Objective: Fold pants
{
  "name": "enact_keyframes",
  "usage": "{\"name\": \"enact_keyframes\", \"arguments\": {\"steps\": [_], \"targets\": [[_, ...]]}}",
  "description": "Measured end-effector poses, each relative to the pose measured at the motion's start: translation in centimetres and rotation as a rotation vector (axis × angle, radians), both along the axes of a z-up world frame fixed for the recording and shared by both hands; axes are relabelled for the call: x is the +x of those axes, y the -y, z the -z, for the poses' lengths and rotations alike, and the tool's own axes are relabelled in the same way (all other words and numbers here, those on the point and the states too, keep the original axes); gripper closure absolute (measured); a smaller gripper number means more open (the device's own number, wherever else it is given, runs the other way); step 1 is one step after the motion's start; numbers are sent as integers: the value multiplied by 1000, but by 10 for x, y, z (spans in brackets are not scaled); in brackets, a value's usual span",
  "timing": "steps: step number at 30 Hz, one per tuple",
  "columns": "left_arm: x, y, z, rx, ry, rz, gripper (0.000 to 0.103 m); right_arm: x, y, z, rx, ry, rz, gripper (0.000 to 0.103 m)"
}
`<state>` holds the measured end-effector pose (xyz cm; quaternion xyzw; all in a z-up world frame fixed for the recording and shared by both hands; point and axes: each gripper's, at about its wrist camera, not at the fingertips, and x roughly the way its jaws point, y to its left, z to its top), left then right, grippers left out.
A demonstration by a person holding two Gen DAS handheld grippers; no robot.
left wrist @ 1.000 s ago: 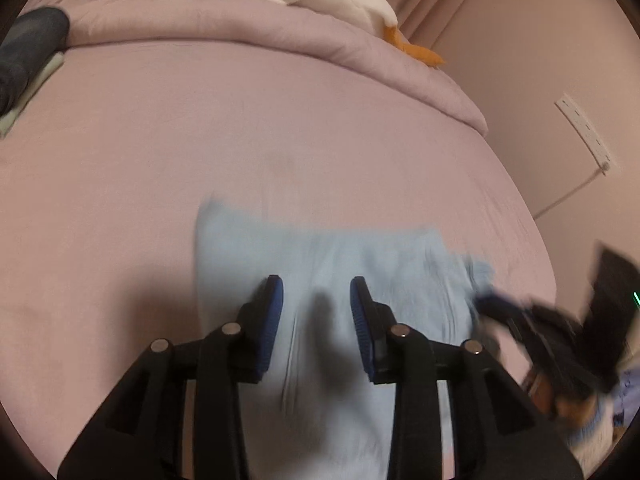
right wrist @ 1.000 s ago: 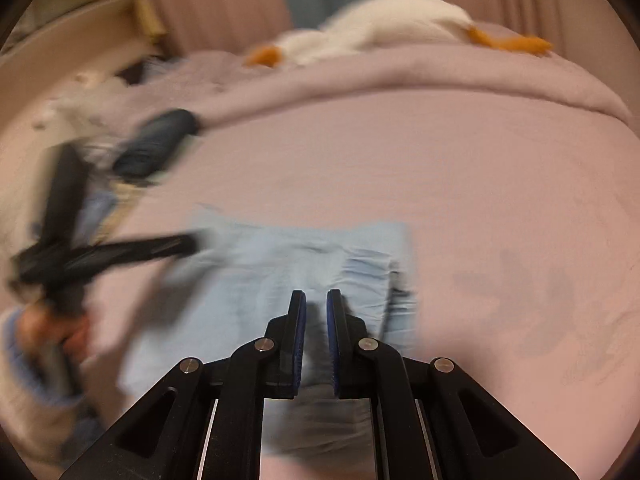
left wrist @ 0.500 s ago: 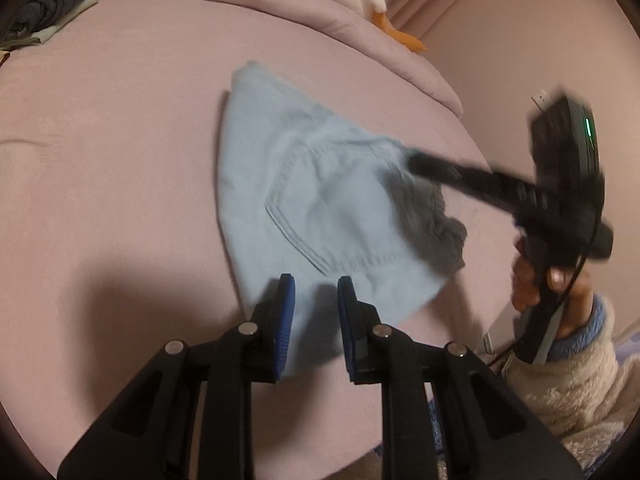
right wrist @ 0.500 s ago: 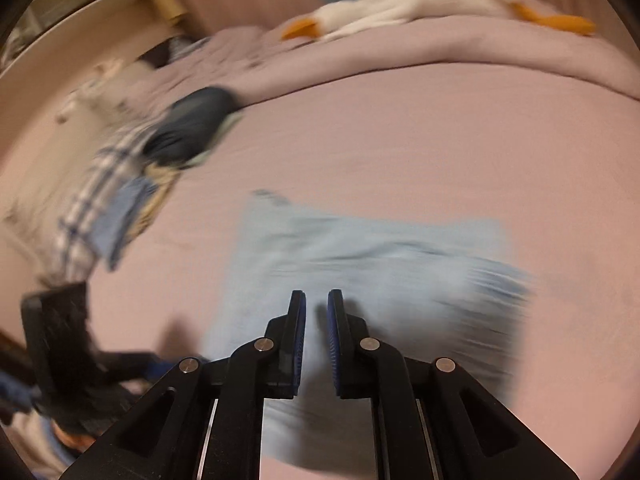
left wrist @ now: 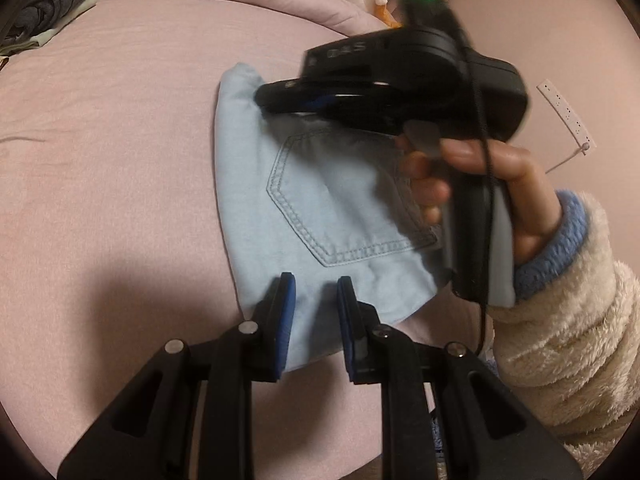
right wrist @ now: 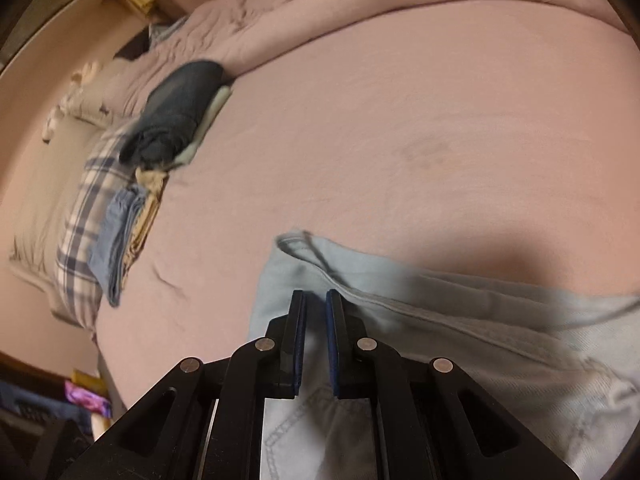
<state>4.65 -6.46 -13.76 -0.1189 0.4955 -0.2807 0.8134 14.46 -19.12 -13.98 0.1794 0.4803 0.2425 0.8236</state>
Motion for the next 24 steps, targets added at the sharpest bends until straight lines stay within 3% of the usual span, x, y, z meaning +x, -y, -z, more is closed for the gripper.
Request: {"name": "enact_keyframes", "arguments": {"steps": [2,4,10,18,24], "targets": [[-1,-3,1,3,0,-1,84,-17,4,-9,-3,39,-3,93],[-11,-12,1,7,1,-1,84,-36,17,-21,-12,87,11,85],[-6,-5,-2,30,5,0,84,-85,62,-38,-158,171,81,83],[-6,0,-3,69,15,-2,82,-136,68,-18,-364,152,41,83],[-6,5,-4,100,22,-2,82,-136,67,-8,-400,164,18,83]]}}
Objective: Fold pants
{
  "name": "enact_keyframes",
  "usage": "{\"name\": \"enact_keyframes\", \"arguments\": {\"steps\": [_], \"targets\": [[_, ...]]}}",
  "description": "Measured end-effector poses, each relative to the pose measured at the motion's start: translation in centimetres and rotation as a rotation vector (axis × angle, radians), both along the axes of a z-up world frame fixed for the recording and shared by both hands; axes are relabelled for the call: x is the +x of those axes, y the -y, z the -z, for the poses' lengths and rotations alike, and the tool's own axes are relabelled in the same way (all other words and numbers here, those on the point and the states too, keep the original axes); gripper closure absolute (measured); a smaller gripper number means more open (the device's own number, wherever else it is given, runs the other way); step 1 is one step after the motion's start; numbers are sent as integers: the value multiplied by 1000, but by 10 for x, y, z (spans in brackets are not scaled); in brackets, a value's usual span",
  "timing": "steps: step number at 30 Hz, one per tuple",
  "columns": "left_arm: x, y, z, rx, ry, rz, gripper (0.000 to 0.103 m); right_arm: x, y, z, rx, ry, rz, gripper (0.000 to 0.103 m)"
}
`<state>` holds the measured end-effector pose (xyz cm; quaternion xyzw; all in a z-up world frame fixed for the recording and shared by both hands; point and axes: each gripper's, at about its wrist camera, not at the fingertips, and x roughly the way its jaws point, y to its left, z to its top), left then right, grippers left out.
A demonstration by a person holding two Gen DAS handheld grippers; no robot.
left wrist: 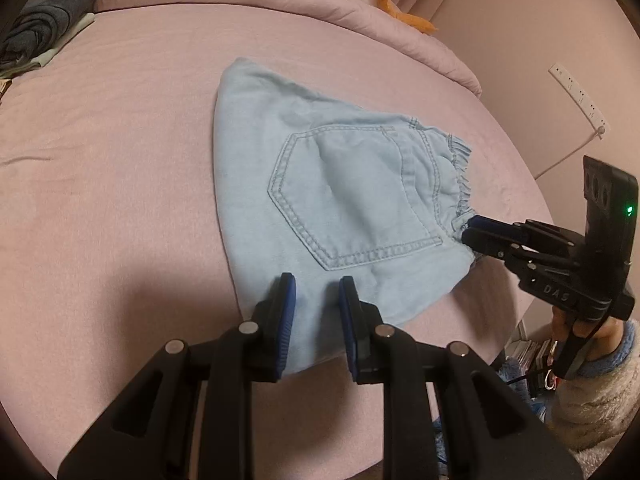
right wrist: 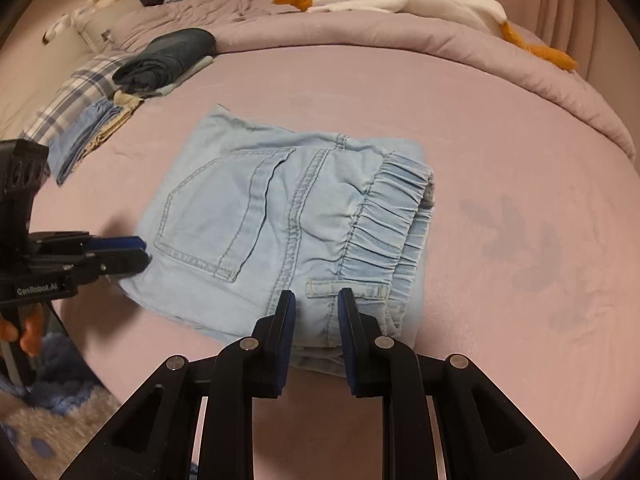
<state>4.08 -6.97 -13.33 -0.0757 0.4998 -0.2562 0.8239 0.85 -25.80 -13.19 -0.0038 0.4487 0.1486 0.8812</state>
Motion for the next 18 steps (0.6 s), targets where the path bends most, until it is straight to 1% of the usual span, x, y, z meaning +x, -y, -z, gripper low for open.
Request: {"name": "enact_keyframes", "arguments": {"steps": [2,3,5,7,8,9,11,15,17,18], "targets": [[2,-1,0,4,0,-1,82,3,7,-6,52,-20,16,83],[2,-1,-1,7,1,-2,82,1,12,-11,81,-16,29,83],[2,-1,0,10,3,-3,82,-5,18,-17,88,11,41,82],[2,1,0,17,6,-2,82,-6,19,-11,42,9,57,82],[2,3,0,20,7,-2,82,-5,20,-3,36,-14,66,82],[2,3,0,23,8,-2,82,-2,21,7,47,-43,78,82],[2,5,0,29,13,-2,82,-3,24,13,87,-34,90,81],[1,3,-2,28,13,-6,81,-4,34,9,161,-42,102,79],[1,1,-6,19,12,-22,77,-7,45,4,210,-37,128,71],[-1,-1,-8,18,20,-33,64,-8,52,0,251,-26,147,60]]}}
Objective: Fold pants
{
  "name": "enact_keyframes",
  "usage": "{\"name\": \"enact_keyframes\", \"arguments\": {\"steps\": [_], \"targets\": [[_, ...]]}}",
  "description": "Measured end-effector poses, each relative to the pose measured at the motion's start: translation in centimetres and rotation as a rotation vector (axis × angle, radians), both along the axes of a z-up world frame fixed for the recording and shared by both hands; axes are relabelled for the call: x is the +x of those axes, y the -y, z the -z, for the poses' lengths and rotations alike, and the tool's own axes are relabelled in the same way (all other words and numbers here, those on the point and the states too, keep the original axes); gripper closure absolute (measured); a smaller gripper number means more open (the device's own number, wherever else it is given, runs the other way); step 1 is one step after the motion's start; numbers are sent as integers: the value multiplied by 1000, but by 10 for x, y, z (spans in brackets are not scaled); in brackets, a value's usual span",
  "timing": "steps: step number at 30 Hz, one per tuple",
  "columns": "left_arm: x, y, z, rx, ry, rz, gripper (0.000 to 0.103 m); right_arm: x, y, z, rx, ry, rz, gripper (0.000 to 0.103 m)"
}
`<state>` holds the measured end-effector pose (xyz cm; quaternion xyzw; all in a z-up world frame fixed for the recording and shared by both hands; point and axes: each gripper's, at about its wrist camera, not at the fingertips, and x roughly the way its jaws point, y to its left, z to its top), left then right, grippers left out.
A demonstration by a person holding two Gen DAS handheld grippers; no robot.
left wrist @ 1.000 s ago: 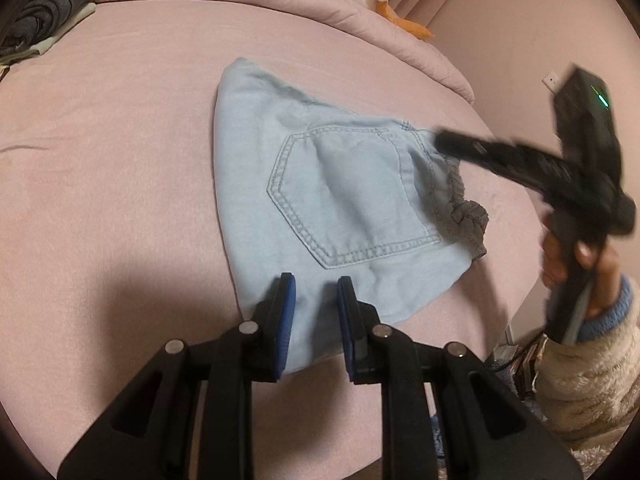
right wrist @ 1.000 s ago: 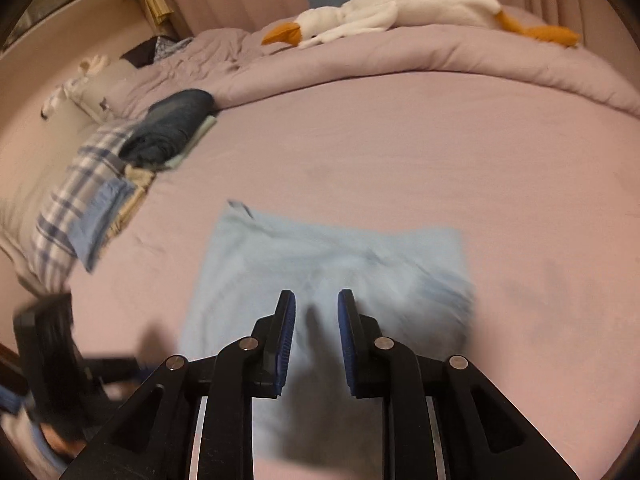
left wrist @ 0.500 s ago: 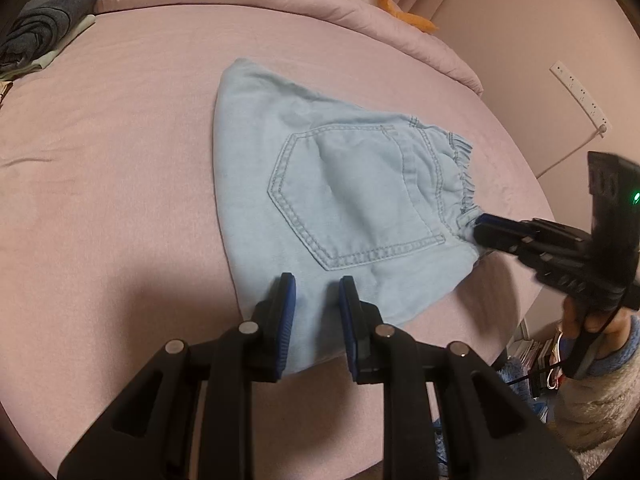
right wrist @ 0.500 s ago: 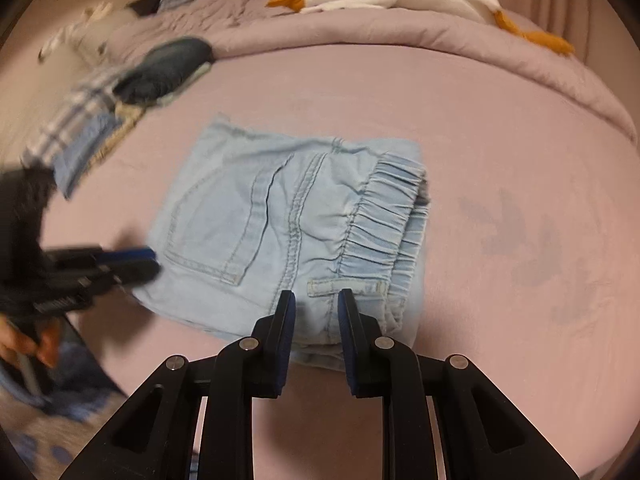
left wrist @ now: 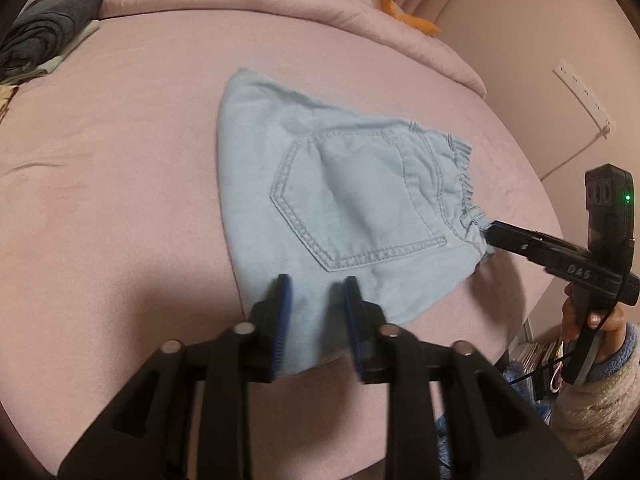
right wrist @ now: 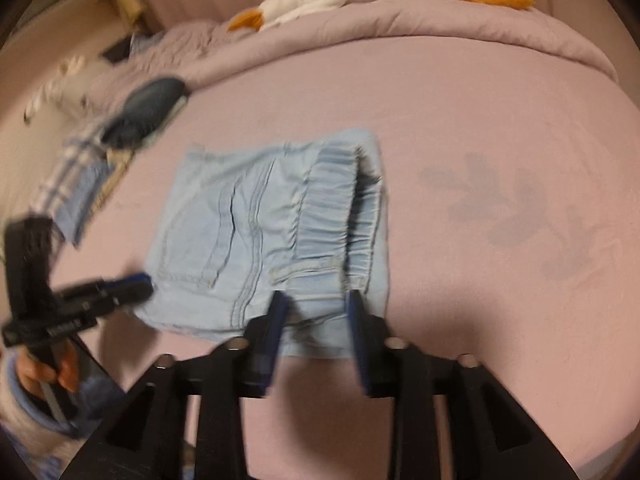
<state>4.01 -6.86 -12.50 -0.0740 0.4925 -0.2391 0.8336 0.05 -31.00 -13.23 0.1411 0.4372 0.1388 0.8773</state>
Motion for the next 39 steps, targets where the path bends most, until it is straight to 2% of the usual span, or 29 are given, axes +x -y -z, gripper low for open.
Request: {"name": "enact_keyframes", "arguments": {"steps": [1,2,3,9,12,16,21,39], "targets": [[-1,-2,-3,8,14,-15,44,0,4,0,28,7,13,50],[-3,-6,-6,23,31,-39,36,0,10,0,66,10,30,46],[-4,-9,-8,25,44,-56,33,0,15,1,93,6,46,44],[2,-27,-6,5,20,-106,33,9,35,24,260,-86,101,39],[5,-30,0,-14,-14,-112,33,12,38,31,293,-126,117,29],[8,-28,5,-23,-43,-106,33,16,38,37,324,-164,111,27],[14,-26,7,-21,-58,-91,33,26,31,36,291,-172,79,24],[41,-14,16,-54,-78,-41,33,58,20,32,242,-163,-21,23]]}}
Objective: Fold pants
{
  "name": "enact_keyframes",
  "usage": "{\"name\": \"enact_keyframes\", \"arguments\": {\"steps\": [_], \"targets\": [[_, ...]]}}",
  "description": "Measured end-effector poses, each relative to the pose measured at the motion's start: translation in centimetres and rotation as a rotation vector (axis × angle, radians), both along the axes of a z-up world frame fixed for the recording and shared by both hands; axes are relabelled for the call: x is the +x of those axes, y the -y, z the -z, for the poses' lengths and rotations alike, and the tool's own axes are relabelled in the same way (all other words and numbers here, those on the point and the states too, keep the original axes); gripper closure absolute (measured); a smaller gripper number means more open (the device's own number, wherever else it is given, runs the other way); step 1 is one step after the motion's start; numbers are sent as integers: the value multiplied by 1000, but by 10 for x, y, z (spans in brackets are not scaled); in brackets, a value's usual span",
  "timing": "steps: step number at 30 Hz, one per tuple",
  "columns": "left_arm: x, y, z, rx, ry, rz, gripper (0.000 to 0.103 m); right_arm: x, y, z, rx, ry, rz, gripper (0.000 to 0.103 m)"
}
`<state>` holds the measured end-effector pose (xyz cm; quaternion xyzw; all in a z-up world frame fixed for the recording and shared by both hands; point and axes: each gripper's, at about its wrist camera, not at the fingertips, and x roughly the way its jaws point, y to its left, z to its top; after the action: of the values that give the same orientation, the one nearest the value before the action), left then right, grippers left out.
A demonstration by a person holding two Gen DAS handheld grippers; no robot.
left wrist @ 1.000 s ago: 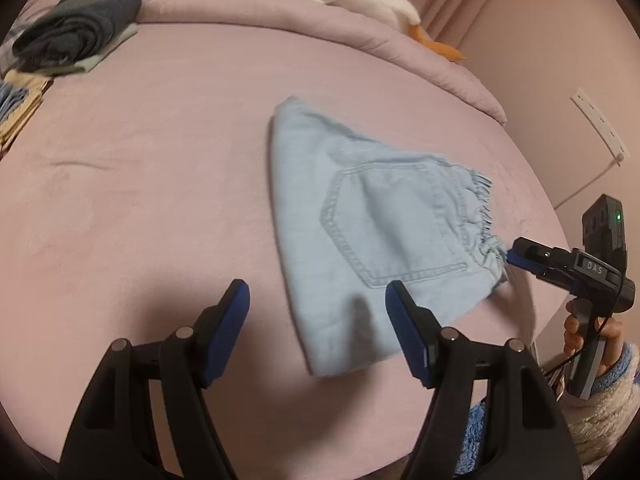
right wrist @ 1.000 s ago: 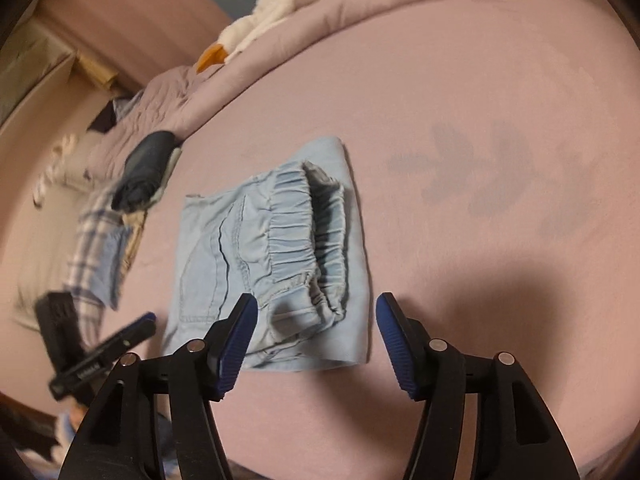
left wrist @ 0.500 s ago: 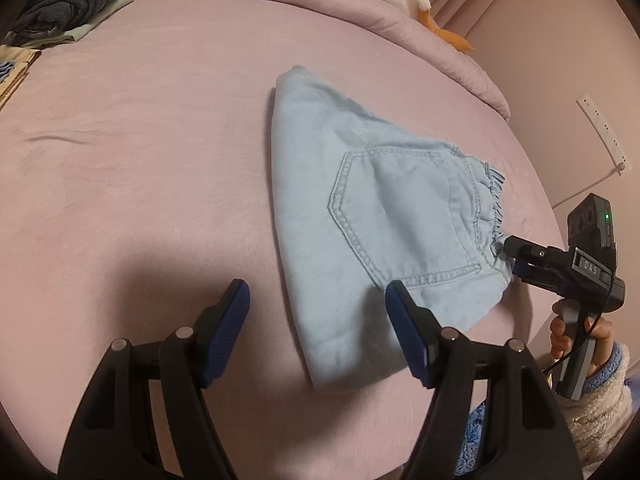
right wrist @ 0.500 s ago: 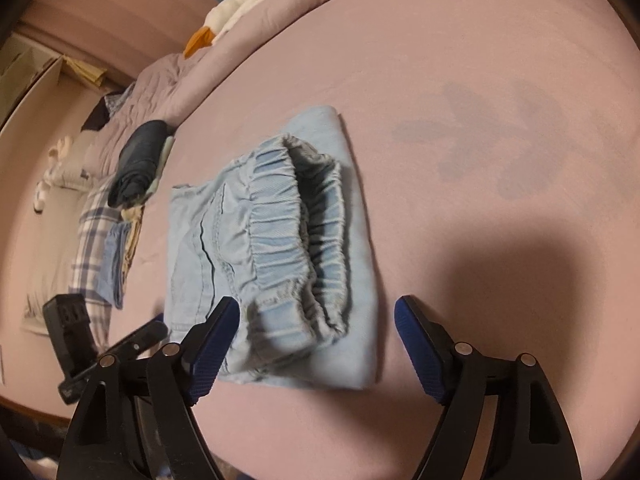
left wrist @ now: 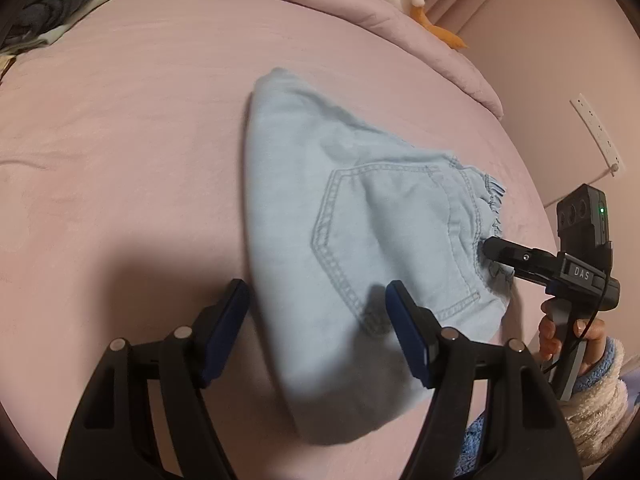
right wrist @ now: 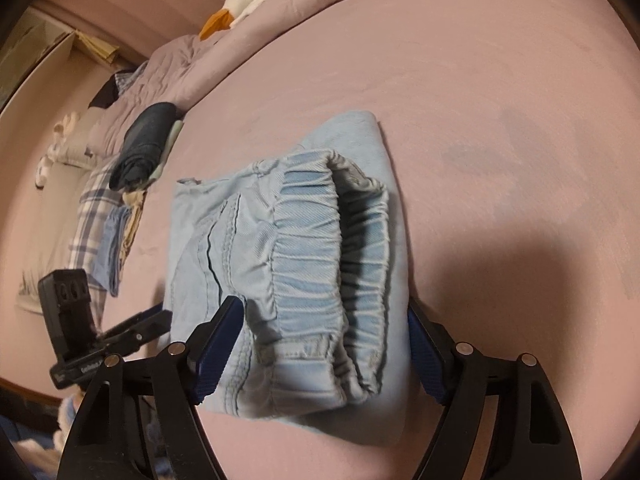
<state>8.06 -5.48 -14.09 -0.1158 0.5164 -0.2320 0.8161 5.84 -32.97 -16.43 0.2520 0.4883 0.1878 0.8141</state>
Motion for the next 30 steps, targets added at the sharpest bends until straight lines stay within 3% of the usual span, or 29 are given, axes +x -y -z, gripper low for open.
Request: {"name": "enact_keyframes", "arguments": {"steps": [30], "targets": [[27,23,2,0,12,62,31,22,-13,-3,-18,50,-34,23]]}}
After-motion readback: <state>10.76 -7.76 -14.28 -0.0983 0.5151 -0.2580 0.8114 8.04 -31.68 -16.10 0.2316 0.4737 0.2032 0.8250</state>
